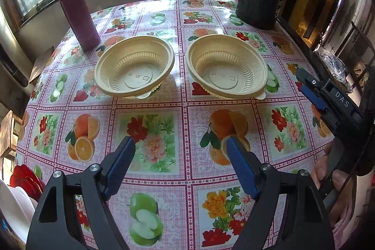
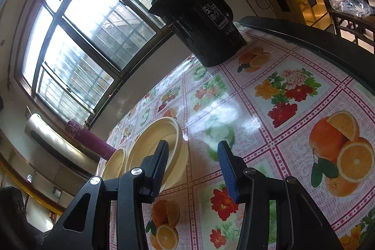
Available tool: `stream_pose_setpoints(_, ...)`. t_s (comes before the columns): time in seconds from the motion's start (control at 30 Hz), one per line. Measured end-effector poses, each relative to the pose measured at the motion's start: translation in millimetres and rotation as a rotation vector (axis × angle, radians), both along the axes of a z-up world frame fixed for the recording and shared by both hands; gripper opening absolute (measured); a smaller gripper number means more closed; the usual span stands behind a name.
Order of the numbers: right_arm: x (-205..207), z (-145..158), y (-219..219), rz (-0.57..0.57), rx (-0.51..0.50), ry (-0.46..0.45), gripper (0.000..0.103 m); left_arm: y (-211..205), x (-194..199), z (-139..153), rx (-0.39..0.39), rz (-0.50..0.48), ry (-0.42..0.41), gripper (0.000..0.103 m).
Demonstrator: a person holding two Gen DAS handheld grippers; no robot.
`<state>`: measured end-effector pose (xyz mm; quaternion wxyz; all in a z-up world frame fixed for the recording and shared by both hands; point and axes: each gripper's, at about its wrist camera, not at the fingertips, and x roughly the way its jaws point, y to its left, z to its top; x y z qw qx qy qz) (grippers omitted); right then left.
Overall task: Organize plates and bowls
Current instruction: 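Move the open left tool to the rim of a beige plastic bowl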
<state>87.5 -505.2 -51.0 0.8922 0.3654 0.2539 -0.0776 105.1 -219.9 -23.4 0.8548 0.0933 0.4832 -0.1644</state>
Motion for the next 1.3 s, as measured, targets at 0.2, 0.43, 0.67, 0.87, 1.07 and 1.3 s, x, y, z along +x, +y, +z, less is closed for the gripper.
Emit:
stream_pose_setpoints(0.2,2.8,5.7,7.2,0.026,0.034,0.044,0.047,-9.9,16.1,-5.3,-0.009,0.002,0.062,0.08)
stream_pose_setpoints(0.43,39.7,11.7,1.7,0.123,0.069,0.117,0.052,-12.0,40.7,-1.5,-0.023,0.035,0.117,0.08)
stream_pose_setpoints(0.67,60.3,0.9,-11.3,0.137,0.155,0.11,0.052,-17.3,71.3,-2.9,-0.062,0.081,0.201,0.08)
stream_pose_setpoints(0.87,72.1,-11.3,-5.5,0.182,0.22,0.107,0.052,-19.4,92.9,-10.3,-0.098,0.124,0.275,0.08)
stream_pose_setpoints(1.07,75.4,-11.4,3.1,0.184,0.208,0.104,0.052,-28.4,103.6,-19.2,-0.151,0.134,0.339,0.08)
stream_pose_setpoints(1.3,81.3,-20.1,5.0,0.177,0.22,0.117,0.052,-37.1,108.1,-27.4,-0.206,0.129,0.375,0.077)
